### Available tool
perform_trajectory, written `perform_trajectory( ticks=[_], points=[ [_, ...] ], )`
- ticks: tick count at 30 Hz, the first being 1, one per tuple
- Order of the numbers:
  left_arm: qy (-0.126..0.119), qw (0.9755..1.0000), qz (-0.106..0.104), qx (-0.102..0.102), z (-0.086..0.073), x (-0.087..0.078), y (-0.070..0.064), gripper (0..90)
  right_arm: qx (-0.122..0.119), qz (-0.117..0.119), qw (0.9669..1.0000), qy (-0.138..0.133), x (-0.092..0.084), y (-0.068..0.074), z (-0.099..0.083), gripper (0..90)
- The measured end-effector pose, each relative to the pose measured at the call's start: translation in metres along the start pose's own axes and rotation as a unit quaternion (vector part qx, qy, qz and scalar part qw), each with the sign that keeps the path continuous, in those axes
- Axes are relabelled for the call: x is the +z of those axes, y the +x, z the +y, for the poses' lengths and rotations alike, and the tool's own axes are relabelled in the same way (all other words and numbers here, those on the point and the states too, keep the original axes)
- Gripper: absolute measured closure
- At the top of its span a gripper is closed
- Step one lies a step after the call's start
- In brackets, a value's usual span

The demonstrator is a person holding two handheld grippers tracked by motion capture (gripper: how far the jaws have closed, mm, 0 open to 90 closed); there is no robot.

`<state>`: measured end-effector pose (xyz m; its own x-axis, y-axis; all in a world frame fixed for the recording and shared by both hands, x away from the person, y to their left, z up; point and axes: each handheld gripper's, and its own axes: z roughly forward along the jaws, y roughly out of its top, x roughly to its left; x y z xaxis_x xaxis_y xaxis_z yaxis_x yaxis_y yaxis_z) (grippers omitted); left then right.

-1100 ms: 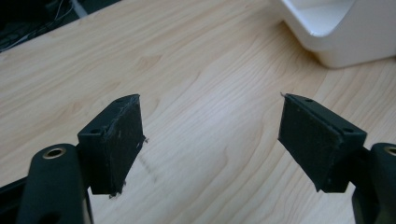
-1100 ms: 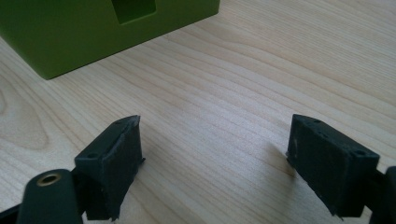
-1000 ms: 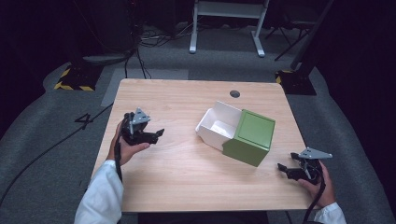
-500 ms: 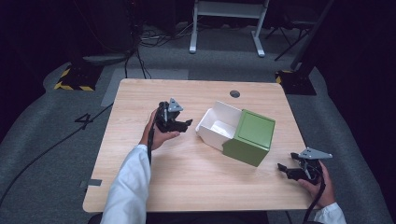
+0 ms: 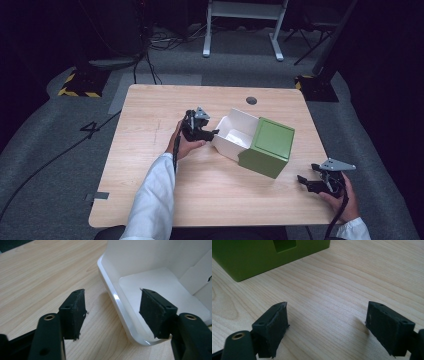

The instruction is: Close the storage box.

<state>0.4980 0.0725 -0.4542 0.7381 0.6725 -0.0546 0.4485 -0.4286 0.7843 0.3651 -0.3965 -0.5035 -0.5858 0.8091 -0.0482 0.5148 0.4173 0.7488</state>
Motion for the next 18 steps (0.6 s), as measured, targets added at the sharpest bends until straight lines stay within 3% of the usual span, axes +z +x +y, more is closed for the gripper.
perform_trajectory(
  ticks=[6, 11, 18],
  points=[
    [0.015, 0.9997, -0.012, -0.017, -0.007, 0.01, 0.003, 45.7, 0.0, 0.0, 1.0, 0.0, 0.0, 0.0, 0.0, 18.0],
    [0.005, 0.9989, -0.037, -0.03, -0.011, 0.016, 0.003, 48.5, 0.0, 0.0, 1.0, 0.0, 0.0, 0.0, 0.0, 18.0],
    [-0.018, 0.9985, -0.049, -0.016, -0.002, 0.007, 0.001, 52.1, 0.0, 0.0, 1.0, 0.0, 0.0, 0.0, 0.0, 18.0]
  ],
)
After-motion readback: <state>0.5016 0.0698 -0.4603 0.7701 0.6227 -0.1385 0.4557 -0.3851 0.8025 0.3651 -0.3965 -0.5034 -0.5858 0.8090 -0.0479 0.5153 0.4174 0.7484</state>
